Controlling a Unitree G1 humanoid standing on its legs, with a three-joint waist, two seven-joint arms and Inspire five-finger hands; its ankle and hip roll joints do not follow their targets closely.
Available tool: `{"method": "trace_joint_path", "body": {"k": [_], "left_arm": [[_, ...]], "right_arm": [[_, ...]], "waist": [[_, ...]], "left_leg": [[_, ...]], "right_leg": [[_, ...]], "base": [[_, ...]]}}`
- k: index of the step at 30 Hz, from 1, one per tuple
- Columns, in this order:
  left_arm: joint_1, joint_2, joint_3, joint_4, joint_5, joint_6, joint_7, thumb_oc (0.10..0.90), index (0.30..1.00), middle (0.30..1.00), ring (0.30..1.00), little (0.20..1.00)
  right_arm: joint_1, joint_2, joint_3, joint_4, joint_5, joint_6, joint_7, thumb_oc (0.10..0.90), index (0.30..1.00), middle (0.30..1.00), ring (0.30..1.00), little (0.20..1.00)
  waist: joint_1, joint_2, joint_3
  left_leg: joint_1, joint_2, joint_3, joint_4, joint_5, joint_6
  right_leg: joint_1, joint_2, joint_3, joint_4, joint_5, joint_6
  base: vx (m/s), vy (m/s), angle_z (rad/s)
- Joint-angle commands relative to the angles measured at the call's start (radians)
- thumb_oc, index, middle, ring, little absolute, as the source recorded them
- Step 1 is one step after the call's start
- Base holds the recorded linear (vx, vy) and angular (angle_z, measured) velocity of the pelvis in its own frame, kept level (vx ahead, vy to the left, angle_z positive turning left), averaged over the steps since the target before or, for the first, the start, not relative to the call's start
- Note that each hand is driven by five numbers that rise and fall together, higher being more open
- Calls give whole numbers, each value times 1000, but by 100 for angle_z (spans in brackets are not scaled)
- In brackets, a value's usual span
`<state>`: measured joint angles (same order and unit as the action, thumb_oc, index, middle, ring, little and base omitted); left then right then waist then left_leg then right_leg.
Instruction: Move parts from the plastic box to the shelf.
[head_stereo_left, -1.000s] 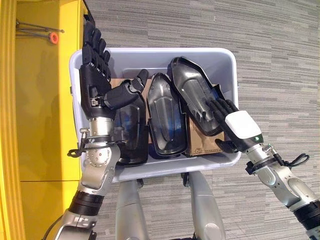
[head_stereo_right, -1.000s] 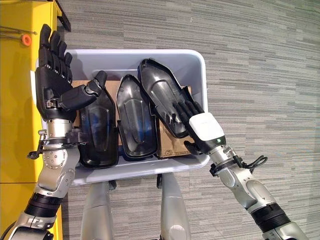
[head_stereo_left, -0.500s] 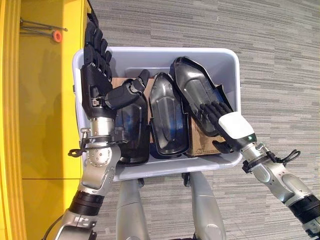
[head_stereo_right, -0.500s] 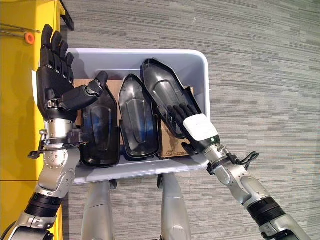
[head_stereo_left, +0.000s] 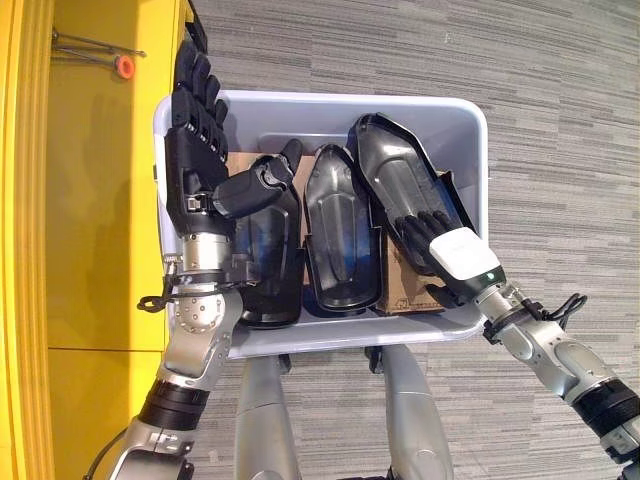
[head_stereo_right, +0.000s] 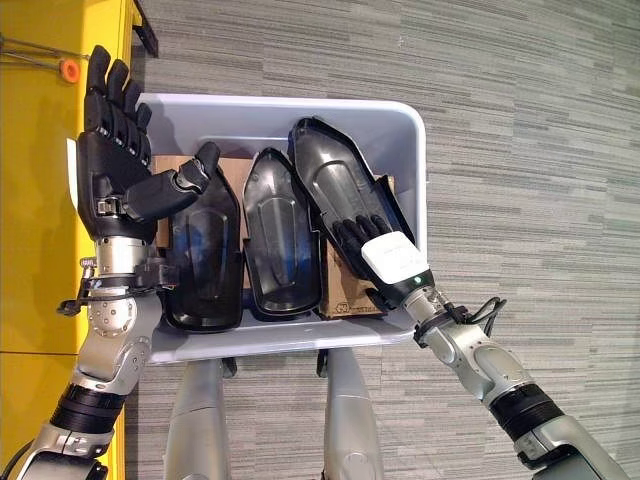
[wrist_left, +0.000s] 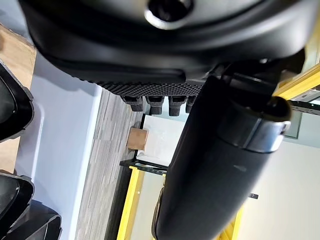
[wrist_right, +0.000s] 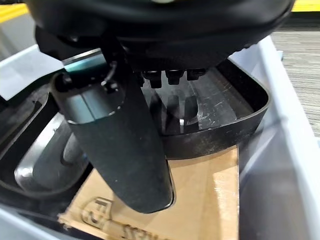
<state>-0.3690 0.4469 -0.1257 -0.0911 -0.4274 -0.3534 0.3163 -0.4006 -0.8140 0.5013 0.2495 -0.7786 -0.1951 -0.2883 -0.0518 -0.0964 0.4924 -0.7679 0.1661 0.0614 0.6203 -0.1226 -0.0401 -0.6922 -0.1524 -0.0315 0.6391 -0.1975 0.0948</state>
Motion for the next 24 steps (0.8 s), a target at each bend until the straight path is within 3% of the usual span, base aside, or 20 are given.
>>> {"method": "trace_joint_path", "body": {"k": [1, 24], "left_arm": [[-35, -25, -26, -96, 12, -115, -24, 900, 1000, 1000, 1000, 1000], [-27, -18, -48, -96, -21, -123, -47, 900, 1000, 1000, 1000, 1000]], "right_arm": [[-30, -63, 19, 26, -20, -7, -31, 900, 1000, 1000, 1000, 1000], [-149, -6, 147, 344, -30, 49, -41, 900, 1000, 1000, 1000, 1000]], "waist": [[0, 35, -93], [21, 56, -82]], "left_leg": [[-1, 58, -60, 40, -63, -34], [-10, 52, -71, 30, -47, -37]], "right_leg": [[54, -35, -15, -29, 47, 9], [37, -35, -24, -6, 40, 3]], "base": [[-5, -20, 5], [-1, -5, 2]]}}
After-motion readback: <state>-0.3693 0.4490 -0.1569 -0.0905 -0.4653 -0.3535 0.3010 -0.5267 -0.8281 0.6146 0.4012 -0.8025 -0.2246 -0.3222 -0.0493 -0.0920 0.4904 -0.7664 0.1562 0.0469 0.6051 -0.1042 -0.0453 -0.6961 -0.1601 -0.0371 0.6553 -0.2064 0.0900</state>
